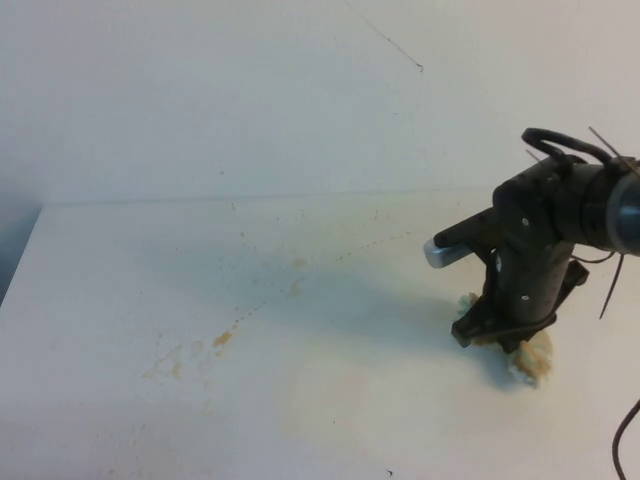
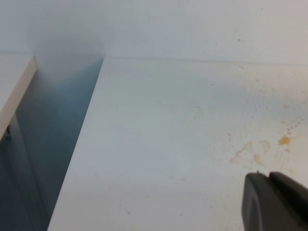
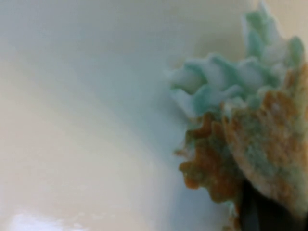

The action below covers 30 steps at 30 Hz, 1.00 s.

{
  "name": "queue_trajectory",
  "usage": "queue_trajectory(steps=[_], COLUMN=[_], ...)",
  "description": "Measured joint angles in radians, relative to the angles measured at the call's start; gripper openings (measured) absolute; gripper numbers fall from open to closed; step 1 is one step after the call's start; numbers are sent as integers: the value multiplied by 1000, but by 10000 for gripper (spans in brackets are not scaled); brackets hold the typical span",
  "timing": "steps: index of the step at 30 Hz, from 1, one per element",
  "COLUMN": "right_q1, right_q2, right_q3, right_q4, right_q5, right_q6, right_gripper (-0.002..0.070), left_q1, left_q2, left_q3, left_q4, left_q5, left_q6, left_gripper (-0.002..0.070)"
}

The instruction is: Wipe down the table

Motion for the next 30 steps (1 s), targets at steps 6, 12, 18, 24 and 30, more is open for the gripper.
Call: queue_trajectory(steps=[6, 12, 18, 24, 30], right_q1=[-97, -144, -148, -148, -149], right_q2=[-4, -4, -6, -70, -311], right_q3=[0, 0, 0, 5, 9], right_q4=[14, 137, 171, 175, 282], right_q5=[-18, -4, 16, 37, 23], right_q6=[-39, -123, -138, -152, -189], right_gripper=[32, 123, 407, 459, 463], left_q1=[0, 0, 0, 0, 0], left_q2=[0, 0, 0, 0, 0], left_q3=[0, 0, 0, 0, 0], left_q4=[0, 0, 0, 0, 0], left_q5=[0, 0, 0, 0, 2], left_q6=[0, 0, 0, 0, 0], left_gripper=[0, 0, 0, 0, 0])
